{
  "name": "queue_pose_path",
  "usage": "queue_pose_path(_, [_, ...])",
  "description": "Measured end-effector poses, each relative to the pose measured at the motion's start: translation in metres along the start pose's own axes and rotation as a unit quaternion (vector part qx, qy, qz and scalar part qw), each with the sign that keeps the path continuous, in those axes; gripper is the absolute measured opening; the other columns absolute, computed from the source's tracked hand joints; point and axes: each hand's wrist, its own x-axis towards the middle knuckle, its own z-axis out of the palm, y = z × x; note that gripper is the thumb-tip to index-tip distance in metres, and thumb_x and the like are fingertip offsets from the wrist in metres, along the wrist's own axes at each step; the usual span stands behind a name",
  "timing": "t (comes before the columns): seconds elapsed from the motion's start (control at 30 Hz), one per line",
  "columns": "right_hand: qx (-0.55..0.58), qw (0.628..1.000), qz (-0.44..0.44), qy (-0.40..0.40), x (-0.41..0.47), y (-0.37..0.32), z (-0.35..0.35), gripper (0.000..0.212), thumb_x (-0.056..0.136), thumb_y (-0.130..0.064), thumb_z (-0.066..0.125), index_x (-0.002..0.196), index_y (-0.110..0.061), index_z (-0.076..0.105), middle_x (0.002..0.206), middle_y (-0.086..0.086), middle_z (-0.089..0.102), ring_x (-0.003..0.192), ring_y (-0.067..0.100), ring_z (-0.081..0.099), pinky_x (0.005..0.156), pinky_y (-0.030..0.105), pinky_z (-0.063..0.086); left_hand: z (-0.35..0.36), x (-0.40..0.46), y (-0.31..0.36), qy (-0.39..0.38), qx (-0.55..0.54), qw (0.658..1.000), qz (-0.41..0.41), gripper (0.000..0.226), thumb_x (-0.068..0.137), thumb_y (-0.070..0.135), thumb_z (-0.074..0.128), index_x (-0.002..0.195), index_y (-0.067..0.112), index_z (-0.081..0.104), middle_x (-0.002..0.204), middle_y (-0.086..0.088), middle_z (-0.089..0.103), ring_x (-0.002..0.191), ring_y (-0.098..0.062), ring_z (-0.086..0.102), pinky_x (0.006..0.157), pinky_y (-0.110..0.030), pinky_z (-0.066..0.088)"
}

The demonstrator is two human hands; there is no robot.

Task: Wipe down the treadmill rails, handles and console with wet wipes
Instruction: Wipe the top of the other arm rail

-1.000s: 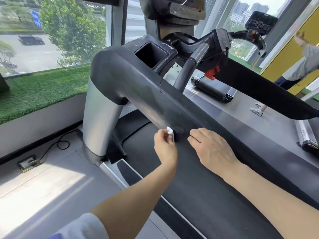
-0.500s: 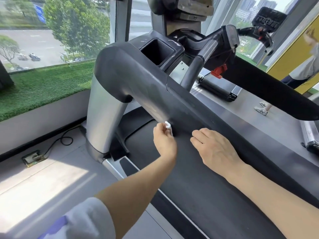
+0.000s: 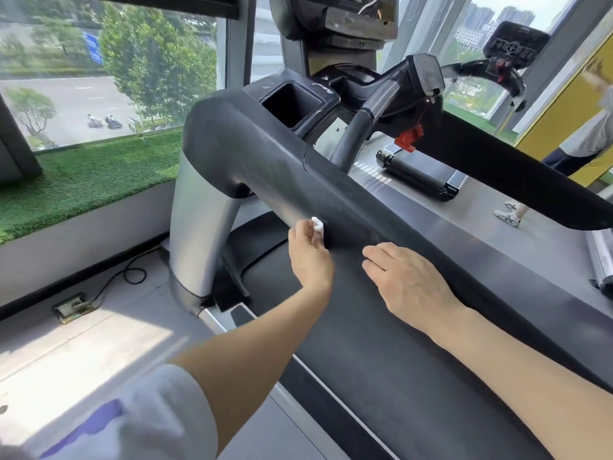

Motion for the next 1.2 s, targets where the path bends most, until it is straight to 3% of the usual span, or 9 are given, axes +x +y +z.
queue_pose_path(0.13, [0.004, 1.000, 0.008, 0.001, -0.016, 0.006, -0.007, 0.028, 0.052, 0.009, 0.074, 0.076, -0.005, 0.068, 0.092, 0.008, 0.065, 0.080, 0.027, 0.062, 0.064, 0.032, 0.054, 0.009, -0.043, 0.005, -0.032, 0.007, 0.998, 0.054, 0.032, 0.097, 0.016, 0.047, 0.080, 0.042, 0.046, 0.093, 0.021, 0.048, 0.092, -0.013, 0.057, 0.073, -0.027, 0.044])
queue_pose_path(0.2, [-0.003, 1.000, 0.009, 0.002, -0.030, 0.010, -0.014, 0.028, 0.052, 0.004, 0.075, 0.077, -0.005, 0.069, 0.093, 0.007, 0.065, 0.079, 0.026, 0.062, 0.065, 0.031, 0.054, 0.015, -0.073, 0.006, -0.056, 0.024, 0.994, 0.096, 0.037, 0.096, 0.016, 0.049, 0.078, 0.048, 0.046, 0.092, 0.024, 0.049, 0.093, -0.008, 0.056, 0.072, -0.020, 0.043])
queue_pose_path(0.27, [-0.008, 1.000, 0.007, 0.009, -0.043, 0.013, -0.021, 0.016, 0.066, -0.004, 0.062, 0.081, -0.006, 0.069, 0.093, 0.006, 0.064, 0.079, 0.025, 0.060, 0.065, 0.031, 0.053, 0.020, -0.097, 0.006, -0.063, 0.039, 0.990, 0.123, 0.033, 0.095, 0.013, 0.050, 0.081, 0.043, 0.050, 0.089, 0.023, 0.049, 0.090, -0.004, 0.053, 0.067, -0.012, 0.037])
queue_pose_path(0.33, [-0.004, 1.000, 0.007, 0.020, -0.056, 0.016, -0.027, 0.031, 0.076, -0.011, 0.038, 0.080, -0.006, 0.068, 0.090, 0.006, 0.063, 0.077, 0.026, 0.060, 0.062, 0.032, 0.052, 0.025, -0.106, 0.005, -0.045, 0.045, 0.990, 0.126, 0.023, 0.094, 0.011, 0.050, 0.084, 0.032, 0.054, 0.087, 0.019, 0.049, 0.086, -0.006, 0.053, 0.065, -0.012, 0.036])
queue_pose_path(0.5, [-0.001, 0.999, 0.019, 0.026, -0.080, 0.020, -0.030, 0.023, 0.063, 0.002, 0.062, 0.084, -0.005, 0.069, 0.092, 0.007, 0.064, 0.079, 0.026, 0.061, 0.064, 0.030, 0.054, 0.023, -0.084, 0.023, 0.019, 0.040, 0.994, 0.102, 0.019, 0.094, 0.005, 0.048, 0.079, 0.017, 0.052, 0.084, 0.009, 0.046, 0.075, -0.013, 0.047, 0.060, -0.013, 0.034])
queue_pose_path(0.6, [0.006, 0.999, 0.020, 0.037, -0.083, 0.017, -0.030, 0.037, 0.076, -0.005, 0.034, 0.086, -0.004, 0.070, 0.094, 0.008, 0.065, 0.081, 0.026, 0.063, 0.065, 0.030, 0.055, 0.023, -0.057, 0.038, 0.072, 0.055, 0.996, 0.028, 0.017, 0.094, 0.005, 0.044, 0.080, 0.012, 0.049, 0.087, 0.006, 0.044, 0.078, -0.019, 0.048, 0.055, -0.016, 0.029])
queue_pose_path(0.8, [0.013, 0.999, 0.016, 0.041, -0.083, 0.018, -0.028, 0.047, 0.078, -0.005, 0.026, 0.090, -0.001, 0.071, 0.096, 0.009, 0.066, 0.083, 0.027, 0.064, 0.070, 0.031, 0.057, 0.037, -0.112, 0.025, -0.006, 0.065, 0.990, 0.127, 0.023, 0.090, -0.002, 0.049, 0.077, 0.017, 0.050, 0.080, 0.010, 0.043, 0.077, -0.016, 0.052, 0.061, -0.016, 0.037])
queue_pose_path(1.07, [0.013, 0.998, 0.018, 0.060, -0.082, 0.016, -0.032, 0.047, 0.084, -0.006, 0.024, 0.084, 0.000, 0.071, 0.089, 0.010, 0.065, 0.077, 0.028, 0.064, 0.062, 0.033, 0.057, 0.026, -0.053, 0.052, 0.042, 0.117, 0.988, 0.095, 0.016, 0.093, 0.003, 0.043, 0.082, 0.014, 0.049, 0.087, 0.006, 0.044, 0.080, -0.018, 0.048, 0.053, -0.012, 0.028])
queue_pose_path(1.2, [0.004, 0.999, 0.027, 0.044, -0.082, 0.016, -0.027, 0.046, 0.081, -0.005, 0.025, 0.086, -0.002, 0.071, 0.091, 0.008, 0.065, 0.079, 0.026, 0.063, 0.066, 0.033, 0.056, 0.030, -0.102, 0.024, -0.035, 0.083, 0.982, 0.169, 0.021, 0.087, -0.005, 0.050, 0.081, 0.014, 0.055, 0.081, 0.009, 0.045, 0.076, -0.015, 0.055, 0.065, -0.024, 0.044])
